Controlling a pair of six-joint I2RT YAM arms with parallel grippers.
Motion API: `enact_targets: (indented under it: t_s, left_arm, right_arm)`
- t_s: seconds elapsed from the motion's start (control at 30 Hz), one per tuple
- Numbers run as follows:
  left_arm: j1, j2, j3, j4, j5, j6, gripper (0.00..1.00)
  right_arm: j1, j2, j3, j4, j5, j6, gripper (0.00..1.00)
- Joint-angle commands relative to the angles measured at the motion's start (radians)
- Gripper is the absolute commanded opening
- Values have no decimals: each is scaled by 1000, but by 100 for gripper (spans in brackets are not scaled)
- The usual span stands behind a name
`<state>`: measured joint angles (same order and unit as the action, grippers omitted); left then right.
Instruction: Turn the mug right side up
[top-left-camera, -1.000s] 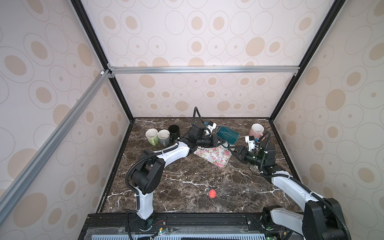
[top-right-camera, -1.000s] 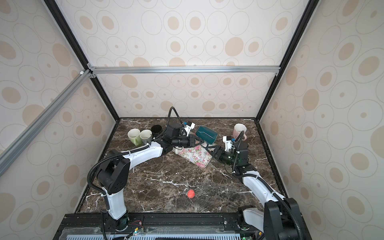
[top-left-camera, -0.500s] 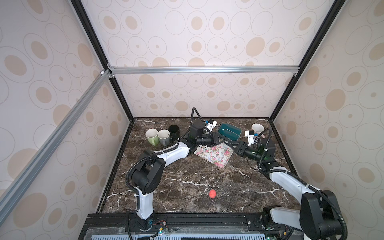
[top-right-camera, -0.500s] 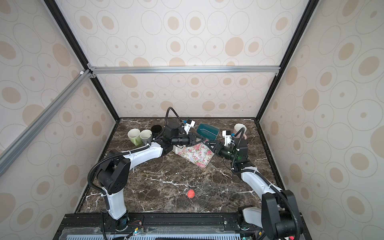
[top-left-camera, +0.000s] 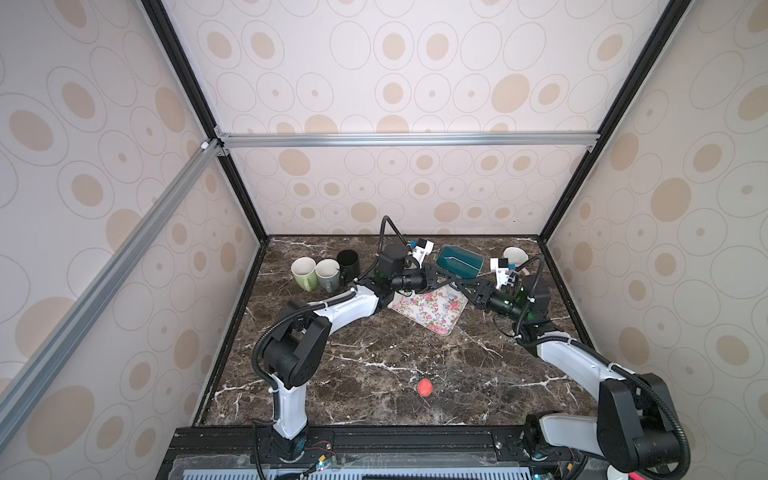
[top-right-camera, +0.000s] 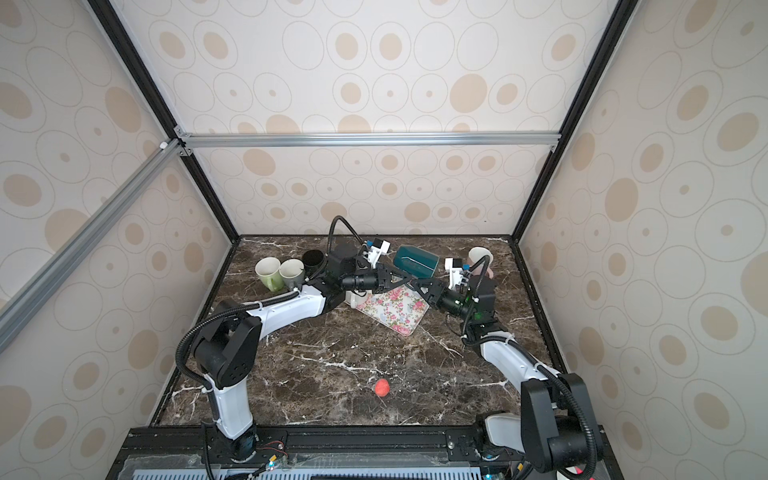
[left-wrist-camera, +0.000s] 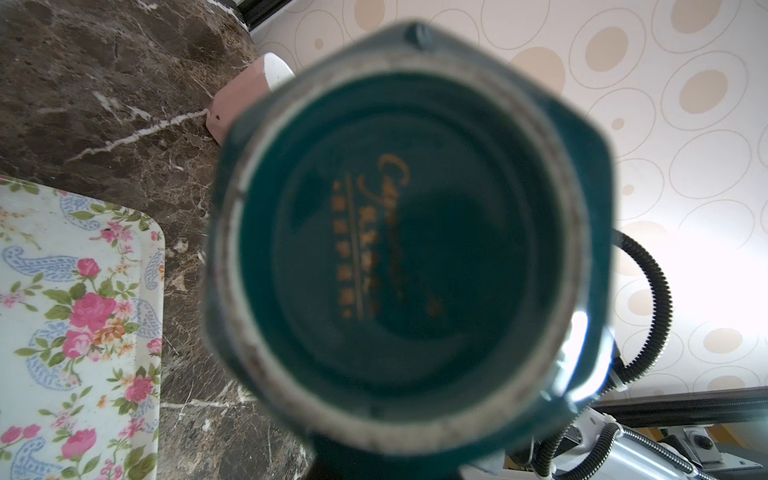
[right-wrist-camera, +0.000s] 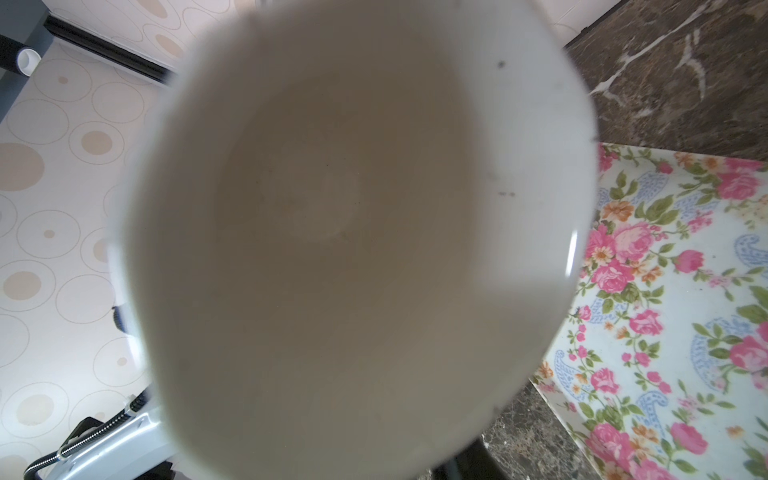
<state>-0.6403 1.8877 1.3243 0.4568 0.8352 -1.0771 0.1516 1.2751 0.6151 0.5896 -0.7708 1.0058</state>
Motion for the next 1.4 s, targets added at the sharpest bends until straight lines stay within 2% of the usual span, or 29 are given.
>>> enact_targets:
  t_s: [0.0,0.6,0.7,0.87,1.37]
  left_arm:
    - [0,-48,15,124,40,-9,0]
    - [-46,-79,2,114,33,0,0]
    - [-50,-85,-11,115,30,2,0]
    - [-49,-96,-22,115,28,5,0]
    - [-52,-76,-6,99,27,8,0]
  right_arm:
    - [14,5,27,54,-4,14,37]
    - [29,0,41,50,-5,14,35]
    - [30,-11,43,36,0,4,32]
    - [31,-13,43,27,5,-2,15]
    - [37,-6,49,27,7,1,14]
